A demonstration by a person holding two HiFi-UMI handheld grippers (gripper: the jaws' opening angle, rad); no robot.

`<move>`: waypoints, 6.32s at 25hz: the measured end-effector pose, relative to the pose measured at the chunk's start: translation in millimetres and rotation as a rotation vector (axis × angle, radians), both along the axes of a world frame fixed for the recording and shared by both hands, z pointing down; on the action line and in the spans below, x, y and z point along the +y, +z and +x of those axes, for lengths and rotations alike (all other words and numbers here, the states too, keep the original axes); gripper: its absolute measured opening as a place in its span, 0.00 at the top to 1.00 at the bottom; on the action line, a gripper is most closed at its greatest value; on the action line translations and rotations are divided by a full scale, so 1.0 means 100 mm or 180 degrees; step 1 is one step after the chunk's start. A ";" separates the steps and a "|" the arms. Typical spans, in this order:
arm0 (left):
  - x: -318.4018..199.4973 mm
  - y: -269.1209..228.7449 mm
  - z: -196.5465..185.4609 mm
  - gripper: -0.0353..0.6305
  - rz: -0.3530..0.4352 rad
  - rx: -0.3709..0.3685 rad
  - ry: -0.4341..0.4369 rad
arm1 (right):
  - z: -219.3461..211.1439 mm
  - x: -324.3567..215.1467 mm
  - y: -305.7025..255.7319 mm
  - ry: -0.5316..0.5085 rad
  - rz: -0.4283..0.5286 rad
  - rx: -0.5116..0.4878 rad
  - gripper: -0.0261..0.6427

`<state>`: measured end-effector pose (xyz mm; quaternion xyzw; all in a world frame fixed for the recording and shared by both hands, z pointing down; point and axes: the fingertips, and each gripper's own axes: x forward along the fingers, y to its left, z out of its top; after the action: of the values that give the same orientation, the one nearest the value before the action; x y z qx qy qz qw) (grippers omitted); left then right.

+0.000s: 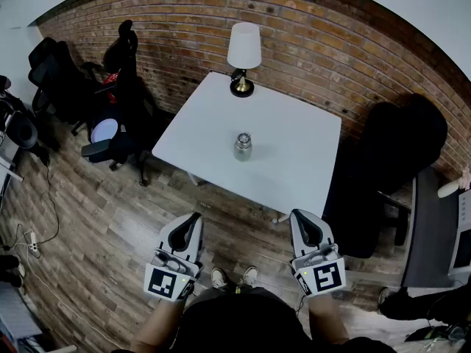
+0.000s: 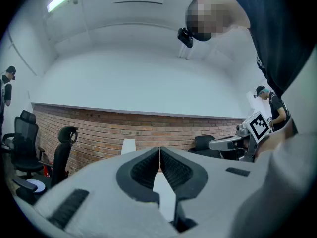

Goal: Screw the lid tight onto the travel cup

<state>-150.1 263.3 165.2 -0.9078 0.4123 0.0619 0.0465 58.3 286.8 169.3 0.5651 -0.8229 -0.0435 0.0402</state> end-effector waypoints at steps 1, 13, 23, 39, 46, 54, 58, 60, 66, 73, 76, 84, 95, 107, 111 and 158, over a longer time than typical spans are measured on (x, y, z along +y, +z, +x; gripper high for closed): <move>0.02 0.00 0.01 0.90 0.0006 0.0001 -0.0013 | 0.01 0.00 0.00 -0.0019 0.0006 0.0001 0.94; 0.30 0.14 0.05 0.90 -0.0073 -0.0109 -0.0327 | 0.07 0.17 0.22 -0.0529 -0.0044 -0.0226 0.94; 0.18 0.39 0.12 0.90 -0.0220 -0.0105 -0.0268 | 0.09 0.07 0.63 -0.0463 -0.0338 -0.0343 0.94; -1.29 0.49 -0.06 0.90 -0.0468 0.0133 -0.0031 | -0.55 -1.23 0.63 -0.0640 -0.0484 0.0113 0.94; -1.78 0.54 -0.06 0.91 -0.0535 0.0254 0.0316 | -0.63 -1.63 0.58 -0.0364 -0.0560 0.0184 0.94; -2.11 0.83 0.27 0.91 -0.0773 0.0261 0.0429 | -0.30 -1.84 0.81 -0.0171 -0.0768 0.0163 0.94; -2.22 0.82 0.46 0.91 -0.0774 0.0193 0.0393 | -0.15 -1.97 0.96 -0.0226 -0.0848 0.0121 0.94; -2.25 0.81 0.53 0.91 -0.0763 0.0159 0.0367 | -0.11 -2.01 1.03 -0.0278 -0.0873 0.0115 0.94; -2.32 0.90 0.60 0.91 -0.0809 0.0043 0.0315 | -0.10 -2.16 1.18 -0.0417 -0.0865 0.0182 0.94; -2.41 1.16 0.74 0.91 -0.0919 -0.0088 0.0334 | -0.26 -2.36 1.46 -0.0614 -0.1029 0.0229 0.94; -2.51 1.32 0.80 0.91 -0.0974 -0.0134 0.0348 | -0.27 -2.49 1.66 -0.0680 -0.1061 0.0246 0.84; -2.75 1.68 0.96 0.90 -0.0951 -0.0267 0.0344 | -0.27 -2.75 2.22 -0.0739 -0.1105 0.0146 0.71; -2.85 1.96 1.14 0.90 -0.0958 -0.0372 0.0492 | -0.37 -2.88 2.60 -0.0994 -0.1047 0.0098 0.59; -2.95 2.09 1.20 0.90 -0.0821 -0.0372 0.0630 | -0.45 -3.06 2.81 -0.1103 -0.0985 0.0067 0.50; -2.91 2.14 1.27 0.76 -0.0836 -0.0411 0.0771 | -0.48 -3.11 2.86 -0.1116 -0.0976 0.0137 0.49; -2.89 2.28 1.76 0.58 -0.0547 -0.0822 0.3239 | -0.55 -3.15 2.84 -0.1475 -0.0903 0.0129 0.49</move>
<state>25.9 -25.2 393.5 -0.9938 -0.0858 -0.0697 -0.0136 3.8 -28.5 453.3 0.3494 -0.9272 0.0529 0.1244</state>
